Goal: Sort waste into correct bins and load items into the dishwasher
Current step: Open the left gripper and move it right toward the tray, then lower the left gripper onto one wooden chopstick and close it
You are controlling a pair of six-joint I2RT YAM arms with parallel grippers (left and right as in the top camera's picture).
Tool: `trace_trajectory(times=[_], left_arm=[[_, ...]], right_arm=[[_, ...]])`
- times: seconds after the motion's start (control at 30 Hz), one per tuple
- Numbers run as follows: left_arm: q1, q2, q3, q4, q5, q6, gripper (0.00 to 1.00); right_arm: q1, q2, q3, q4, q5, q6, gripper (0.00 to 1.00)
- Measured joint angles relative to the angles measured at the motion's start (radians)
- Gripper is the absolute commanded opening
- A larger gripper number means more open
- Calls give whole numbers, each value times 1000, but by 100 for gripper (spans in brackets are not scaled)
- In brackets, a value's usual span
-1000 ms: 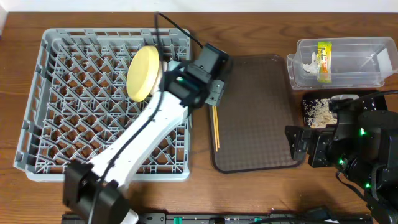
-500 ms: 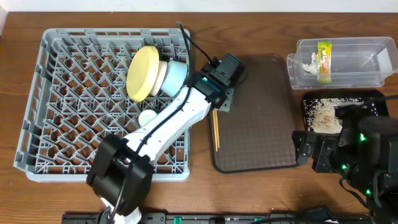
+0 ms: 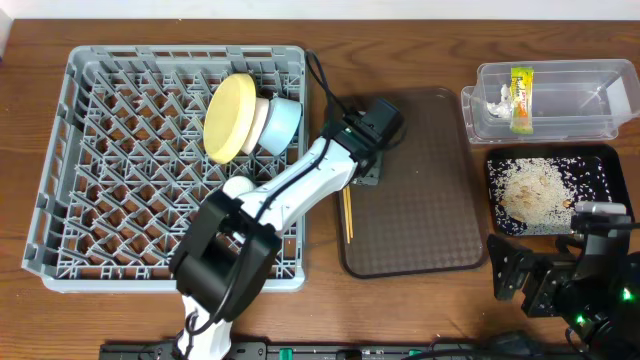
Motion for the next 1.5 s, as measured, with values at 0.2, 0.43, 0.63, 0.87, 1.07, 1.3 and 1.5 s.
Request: trace_trajectory(times=[0.2, 0.43, 0.63, 0.87, 1.07, 1.3, 1.5], left_arm=[[0, 44, -1, 30, 2, -24, 55], [0, 81, -1, 51, 5, -39, 50], [0, 103, -1, 59, 3, -40, 50], [1, 103, -1, 60, -27, -40, 50], [6, 107, -10, 60, -31, -40, 49], [8, 124, -10, 66, -26, -45, 43], [8, 127, -10, 73, -9, -58, 33]], right_arm=[[0, 0, 0, -7, 0, 0, 99], [0, 0, 0, -10, 0, 0, 99], [0, 0, 0, -14, 0, 0, 99], [0, 0, 0, -21, 0, 0, 99], [0, 0, 0, -21, 0, 0, 99], [0, 0, 0, -21, 0, 0, 99], [0, 0, 0, -21, 0, 0, 99]])
